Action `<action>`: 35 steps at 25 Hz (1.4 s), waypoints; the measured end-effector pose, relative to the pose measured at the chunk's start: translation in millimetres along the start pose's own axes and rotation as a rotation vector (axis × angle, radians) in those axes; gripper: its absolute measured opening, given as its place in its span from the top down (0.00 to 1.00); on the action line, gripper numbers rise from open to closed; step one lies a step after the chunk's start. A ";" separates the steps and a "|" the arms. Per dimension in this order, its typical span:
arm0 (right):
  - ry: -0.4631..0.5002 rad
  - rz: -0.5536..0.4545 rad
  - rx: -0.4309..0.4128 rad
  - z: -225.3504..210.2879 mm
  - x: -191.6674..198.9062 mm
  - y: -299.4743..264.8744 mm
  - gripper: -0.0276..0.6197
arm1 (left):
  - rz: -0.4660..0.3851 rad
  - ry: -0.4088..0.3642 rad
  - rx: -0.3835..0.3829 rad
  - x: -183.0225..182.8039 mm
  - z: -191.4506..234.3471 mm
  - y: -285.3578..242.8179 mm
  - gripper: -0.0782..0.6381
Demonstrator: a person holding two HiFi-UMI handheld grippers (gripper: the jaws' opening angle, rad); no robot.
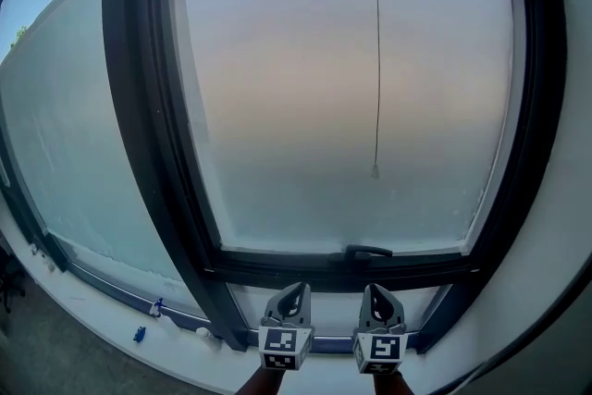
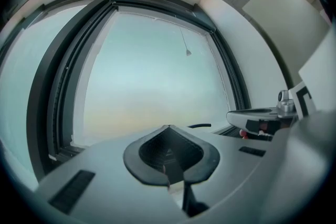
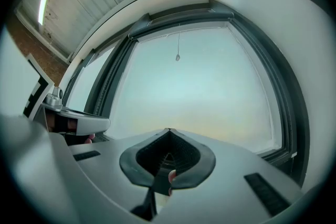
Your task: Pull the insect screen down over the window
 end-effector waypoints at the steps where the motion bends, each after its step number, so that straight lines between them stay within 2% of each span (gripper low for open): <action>1: 0.007 -0.010 0.002 0.3 -6.2 -1.1 0.95 | -0.018 -0.009 0.003 -6.5 1.6 -0.3 0.90; 4: 0.008 -0.039 0.005 0.7 -21.4 -6.8 0.95 | -0.055 -0.001 0.021 -24.9 6.5 -3.1 0.90; 6: -0.018 -0.065 0.007 2.0 -33.8 -14.2 0.95 | -0.069 -0.051 -0.003 -35.5 17.4 -8.6 0.90; 8: 0.014 -0.095 0.008 5.4 -51.4 -22.6 0.95 | -0.089 -0.095 -0.033 -47.6 29.1 -12.9 0.90; 11: 0.054 -0.149 0.012 3.5 -81.7 -33.3 0.95 | -0.135 -0.101 -0.046 -71.6 39.0 -18.1 0.90; 16: 0.048 -0.250 0.024 -8.4 -132.8 -45.0 0.95 | -0.210 -0.140 -0.027 -115.3 40.2 -28.0 0.90; 20: 0.100 -0.322 0.042 -17.0 -172.9 -53.1 0.95 | -0.276 -0.170 -0.011 -154.8 41.9 -32.8 0.90; 27: 0.213 -0.479 0.064 -25.4 -261.7 -61.4 0.95 | -0.401 -0.326 -0.102 -236.3 52.6 -46.9 0.90; 32: 0.313 -0.538 0.107 -42.2 -312.6 -60.1 0.95 | -0.459 -0.415 -0.155 -290.3 61.2 -52.8 0.90; 35: 0.299 -0.554 0.097 -55.8 -334.8 -60.3 0.95 | -0.510 -0.440 -0.181 -321.7 61.9 -51.1 0.90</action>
Point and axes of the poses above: the fingertips, and each gripper's own axes: y backward along the fingers, z to its left, x out of its underside, the point moved 5 cm from there along y, backward along the fingers, and after that the axes turned 11 degrees about z, right-handed, at the moved point
